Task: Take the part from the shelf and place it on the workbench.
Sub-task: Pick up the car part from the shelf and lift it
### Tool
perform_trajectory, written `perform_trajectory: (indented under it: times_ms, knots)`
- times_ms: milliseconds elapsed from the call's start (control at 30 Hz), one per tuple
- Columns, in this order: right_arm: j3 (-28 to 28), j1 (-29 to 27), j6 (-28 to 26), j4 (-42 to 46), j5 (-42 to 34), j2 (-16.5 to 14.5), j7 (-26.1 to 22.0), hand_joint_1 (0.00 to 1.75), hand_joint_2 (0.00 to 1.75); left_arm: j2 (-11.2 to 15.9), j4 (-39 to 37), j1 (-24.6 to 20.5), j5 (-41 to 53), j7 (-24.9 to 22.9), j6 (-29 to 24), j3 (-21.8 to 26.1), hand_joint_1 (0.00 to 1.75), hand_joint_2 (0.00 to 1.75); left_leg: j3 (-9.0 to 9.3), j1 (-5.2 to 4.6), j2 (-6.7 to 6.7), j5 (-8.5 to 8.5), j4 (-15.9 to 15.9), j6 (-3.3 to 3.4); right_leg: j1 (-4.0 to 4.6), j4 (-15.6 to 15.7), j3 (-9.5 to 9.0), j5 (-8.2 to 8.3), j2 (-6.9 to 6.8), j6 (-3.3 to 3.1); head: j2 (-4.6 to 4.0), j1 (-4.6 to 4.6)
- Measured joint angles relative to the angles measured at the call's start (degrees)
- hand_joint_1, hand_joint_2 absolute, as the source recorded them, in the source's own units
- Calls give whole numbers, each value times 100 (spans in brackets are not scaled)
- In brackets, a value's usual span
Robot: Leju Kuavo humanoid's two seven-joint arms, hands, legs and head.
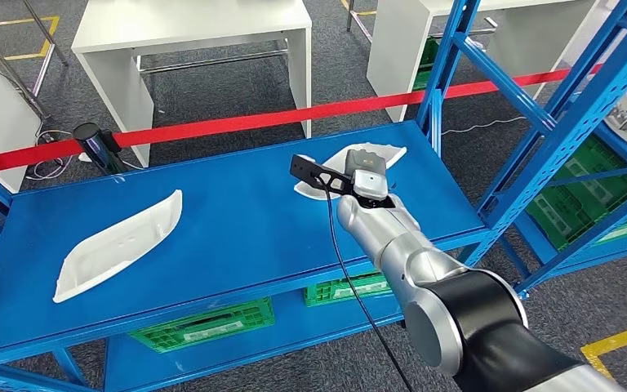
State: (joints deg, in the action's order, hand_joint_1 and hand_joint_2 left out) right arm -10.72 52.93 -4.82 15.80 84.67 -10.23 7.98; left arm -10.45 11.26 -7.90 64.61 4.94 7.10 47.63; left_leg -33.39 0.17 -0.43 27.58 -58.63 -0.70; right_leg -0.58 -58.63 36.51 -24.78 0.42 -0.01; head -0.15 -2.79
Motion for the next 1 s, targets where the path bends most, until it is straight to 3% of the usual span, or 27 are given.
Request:
perform_trajectory:
  times_ms: [1000]
  knots:
    - [7,-1,5,0,21,0,2,0,175,0,0,7,-15,2,0,0,0,0,0,0,0,0,0,0,0,0,0,0,0,0,0,0]
